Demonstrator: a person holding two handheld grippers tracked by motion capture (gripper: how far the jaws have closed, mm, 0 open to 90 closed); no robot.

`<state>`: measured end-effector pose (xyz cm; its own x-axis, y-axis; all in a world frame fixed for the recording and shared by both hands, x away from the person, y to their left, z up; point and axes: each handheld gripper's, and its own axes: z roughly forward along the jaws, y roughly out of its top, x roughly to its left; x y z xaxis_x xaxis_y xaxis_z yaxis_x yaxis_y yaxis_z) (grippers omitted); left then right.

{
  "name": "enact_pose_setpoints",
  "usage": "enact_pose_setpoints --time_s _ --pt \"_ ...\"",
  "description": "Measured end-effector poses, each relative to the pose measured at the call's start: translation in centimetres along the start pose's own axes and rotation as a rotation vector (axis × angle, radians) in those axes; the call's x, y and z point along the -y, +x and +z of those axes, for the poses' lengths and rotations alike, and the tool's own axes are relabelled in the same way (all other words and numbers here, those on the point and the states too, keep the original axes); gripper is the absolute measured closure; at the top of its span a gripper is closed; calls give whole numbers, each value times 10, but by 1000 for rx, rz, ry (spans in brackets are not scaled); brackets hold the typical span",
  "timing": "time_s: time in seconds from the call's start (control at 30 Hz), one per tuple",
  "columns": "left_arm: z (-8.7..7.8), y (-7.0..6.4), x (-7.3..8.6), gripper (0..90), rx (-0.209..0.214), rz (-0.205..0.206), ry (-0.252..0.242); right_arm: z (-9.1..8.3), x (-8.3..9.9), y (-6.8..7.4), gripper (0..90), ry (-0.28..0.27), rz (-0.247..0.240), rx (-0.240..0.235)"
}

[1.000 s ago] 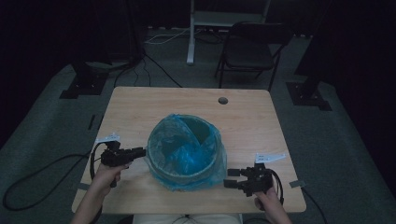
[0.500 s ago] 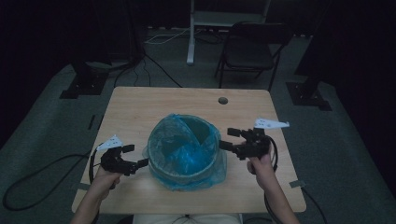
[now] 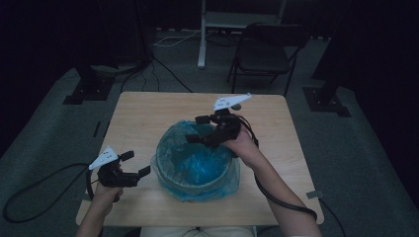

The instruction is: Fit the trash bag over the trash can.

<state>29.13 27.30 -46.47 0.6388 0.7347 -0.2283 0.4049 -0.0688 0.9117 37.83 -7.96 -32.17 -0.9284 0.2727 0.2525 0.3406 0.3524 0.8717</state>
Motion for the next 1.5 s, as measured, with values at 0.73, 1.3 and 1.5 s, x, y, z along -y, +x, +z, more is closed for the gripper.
enact_pose_setpoints --time_s 0.73,1.3,1.5 --pt "-4 1 4 2 -59 20 -18 137 37 -9 125 791 30 177" --pt "-1 -2 4 2 -51 33 2 117 18 -11 125 699 78 160" --pt "-2 -1 5 2 -57 37 7 143 41 -6 121 858 51 138"
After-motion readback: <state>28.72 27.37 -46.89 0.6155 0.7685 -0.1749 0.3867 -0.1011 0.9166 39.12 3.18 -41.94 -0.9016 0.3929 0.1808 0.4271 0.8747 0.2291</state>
